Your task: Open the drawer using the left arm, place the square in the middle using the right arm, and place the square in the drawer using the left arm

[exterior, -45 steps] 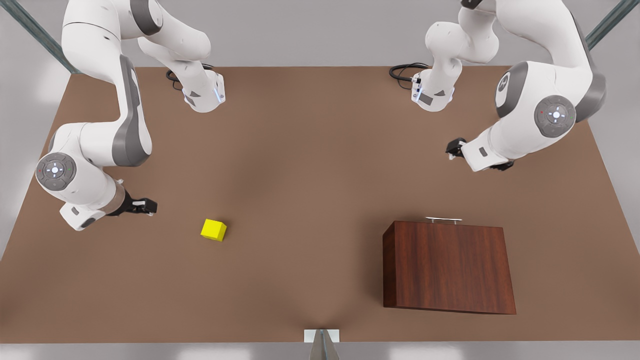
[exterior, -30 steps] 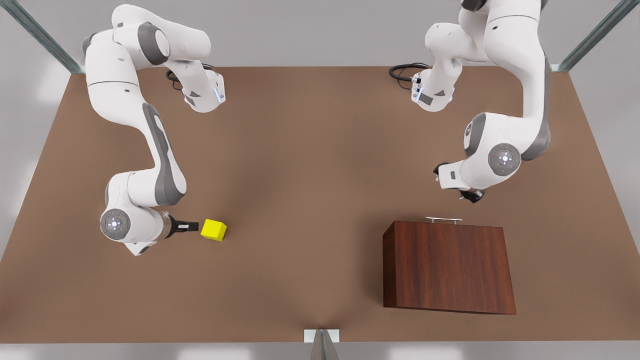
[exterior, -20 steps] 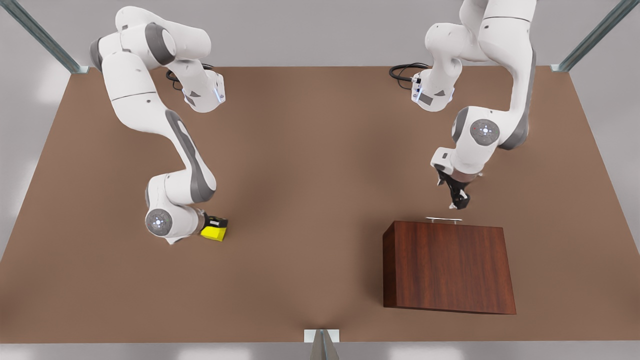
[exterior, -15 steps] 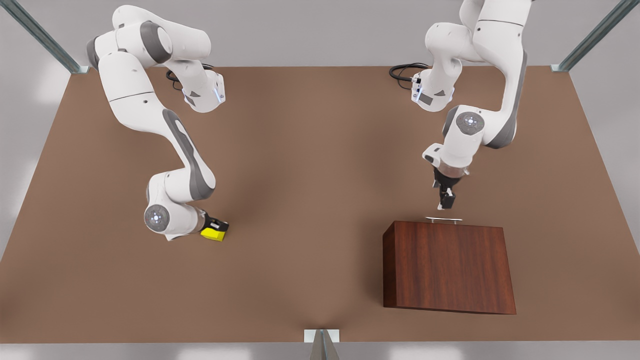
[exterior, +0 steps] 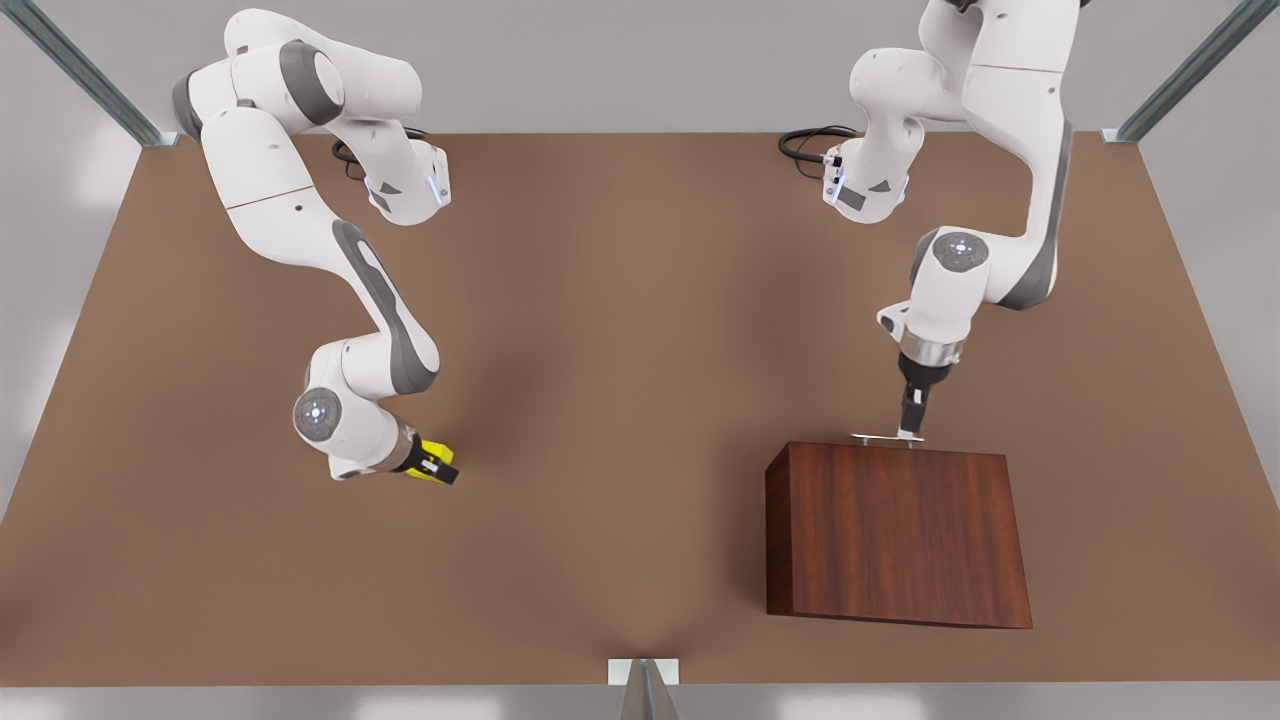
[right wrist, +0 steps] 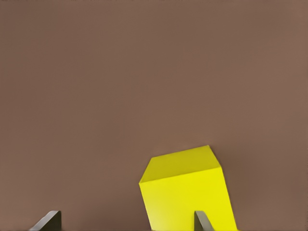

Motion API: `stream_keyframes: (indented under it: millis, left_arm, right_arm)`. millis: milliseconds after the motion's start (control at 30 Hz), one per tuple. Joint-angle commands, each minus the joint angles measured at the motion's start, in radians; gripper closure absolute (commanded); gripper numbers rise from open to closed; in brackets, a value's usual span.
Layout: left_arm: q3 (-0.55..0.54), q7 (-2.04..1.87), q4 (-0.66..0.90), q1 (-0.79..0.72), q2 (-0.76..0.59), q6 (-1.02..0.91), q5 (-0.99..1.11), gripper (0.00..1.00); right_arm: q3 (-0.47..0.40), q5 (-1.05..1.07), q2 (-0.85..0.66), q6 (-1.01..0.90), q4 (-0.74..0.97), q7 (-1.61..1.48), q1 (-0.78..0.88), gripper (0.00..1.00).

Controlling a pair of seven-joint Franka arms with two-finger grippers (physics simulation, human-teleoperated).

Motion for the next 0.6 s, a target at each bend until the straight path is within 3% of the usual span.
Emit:
stream_keyframes:
  millis: [0, 567]
  left_arm:
    - [0.000, 0.021, -0.012, -0.011, 0.000, 0.017, 0.002, 0.00]
    - [0.020, -0.282, -0.015, -0.003, 0.023, 0.015, -0.002, 0.00]
  right_arm:
    - [-0.003, -0.095, -0.002, 0.051, -0.009, -0.087, 0.000, 0.00]
    - [-0.001, -0.126, -0.012, 0.028, -0.087, -0.181, 0.001, 0.00]
